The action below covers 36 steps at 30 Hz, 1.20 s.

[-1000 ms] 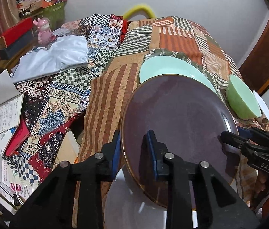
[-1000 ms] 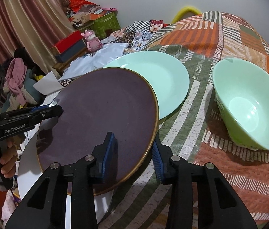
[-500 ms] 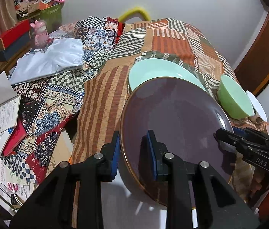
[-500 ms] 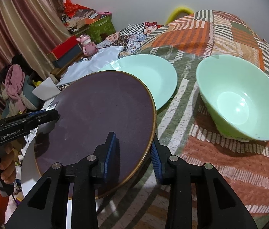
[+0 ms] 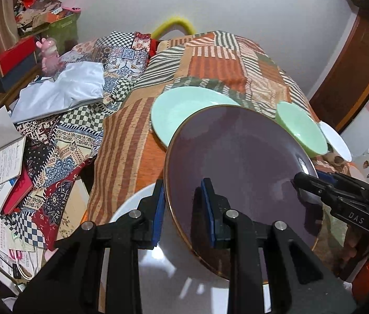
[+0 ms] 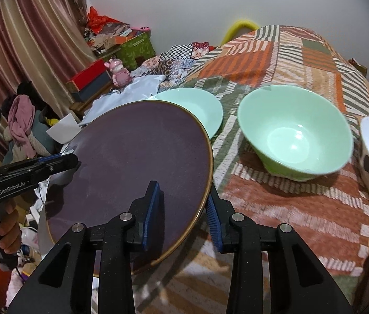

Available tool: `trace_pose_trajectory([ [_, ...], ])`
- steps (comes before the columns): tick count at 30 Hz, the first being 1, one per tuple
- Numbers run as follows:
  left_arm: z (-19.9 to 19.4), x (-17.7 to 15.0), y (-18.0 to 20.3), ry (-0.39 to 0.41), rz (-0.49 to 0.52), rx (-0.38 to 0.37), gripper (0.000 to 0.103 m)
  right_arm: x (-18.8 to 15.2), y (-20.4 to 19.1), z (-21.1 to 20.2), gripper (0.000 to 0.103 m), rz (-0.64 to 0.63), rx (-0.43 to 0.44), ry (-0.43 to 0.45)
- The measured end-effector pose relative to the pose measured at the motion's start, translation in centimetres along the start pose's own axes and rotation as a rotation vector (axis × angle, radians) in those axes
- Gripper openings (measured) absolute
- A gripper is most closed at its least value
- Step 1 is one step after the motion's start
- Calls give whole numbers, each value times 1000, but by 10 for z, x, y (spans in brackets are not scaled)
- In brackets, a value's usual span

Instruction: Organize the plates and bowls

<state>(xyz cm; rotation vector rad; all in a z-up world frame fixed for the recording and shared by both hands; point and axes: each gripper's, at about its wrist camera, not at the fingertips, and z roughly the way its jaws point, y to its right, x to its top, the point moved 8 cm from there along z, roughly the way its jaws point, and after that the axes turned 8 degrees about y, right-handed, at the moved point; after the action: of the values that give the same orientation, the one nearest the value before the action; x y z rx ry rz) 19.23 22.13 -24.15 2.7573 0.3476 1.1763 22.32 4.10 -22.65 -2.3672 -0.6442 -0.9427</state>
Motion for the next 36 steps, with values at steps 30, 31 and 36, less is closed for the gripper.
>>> trace_pose_trajectory([
  [30,-35,-34,107,-2,57,-109,27,-42,54,-90,32,82,-99,65],
  [31,-35,-36,110,-6,58,-112,27,-44,55,-90,32,86,-101,64],
  [36,-26,-45,119,-35,62,-124,27,-55,64,-95,32,112,-116,57],
])
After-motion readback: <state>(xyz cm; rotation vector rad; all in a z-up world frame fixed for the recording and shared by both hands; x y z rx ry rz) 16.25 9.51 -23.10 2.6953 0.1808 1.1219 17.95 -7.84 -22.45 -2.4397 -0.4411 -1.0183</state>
